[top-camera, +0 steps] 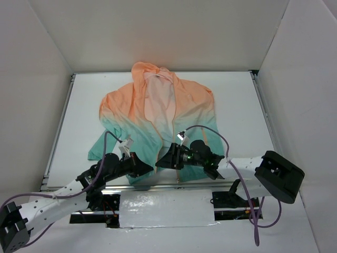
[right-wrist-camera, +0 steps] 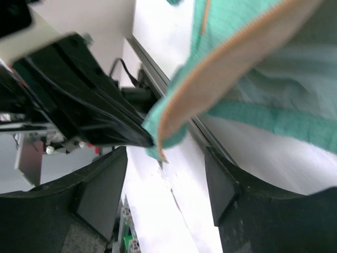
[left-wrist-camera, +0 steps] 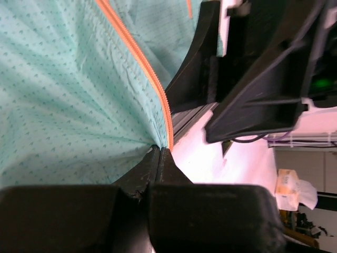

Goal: Zip up the jacket

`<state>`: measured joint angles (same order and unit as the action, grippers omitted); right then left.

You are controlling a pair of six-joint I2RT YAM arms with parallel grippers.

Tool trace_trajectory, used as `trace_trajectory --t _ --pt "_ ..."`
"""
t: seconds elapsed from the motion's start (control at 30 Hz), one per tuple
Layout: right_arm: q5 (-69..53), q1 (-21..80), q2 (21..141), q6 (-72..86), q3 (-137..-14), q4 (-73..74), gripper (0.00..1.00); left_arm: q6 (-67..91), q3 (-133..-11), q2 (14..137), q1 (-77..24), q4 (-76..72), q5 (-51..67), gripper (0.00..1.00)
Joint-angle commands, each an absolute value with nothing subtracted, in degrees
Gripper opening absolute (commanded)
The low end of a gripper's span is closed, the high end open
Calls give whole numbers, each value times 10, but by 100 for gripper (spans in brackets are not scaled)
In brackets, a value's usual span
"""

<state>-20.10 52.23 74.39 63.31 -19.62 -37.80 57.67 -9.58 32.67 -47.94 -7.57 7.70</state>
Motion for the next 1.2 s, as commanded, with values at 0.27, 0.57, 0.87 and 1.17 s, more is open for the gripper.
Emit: trace_trajectory --t 0.27,0.57,0.87,1.17 --pt "-322 520 825 637 -169 -599 45 592 -93 327 -482 -134 88 0" --pt "-352 521 862 649 -191 -647 15 586 -98 328 -482 -120 84 0" --pt "-333 520 862 639 -194 -609 17 587 -101 326 -482 -122 85 0" --pt "-318 521 863 635 -190 -593 42 591 -96 320 -482 -122 83 0"
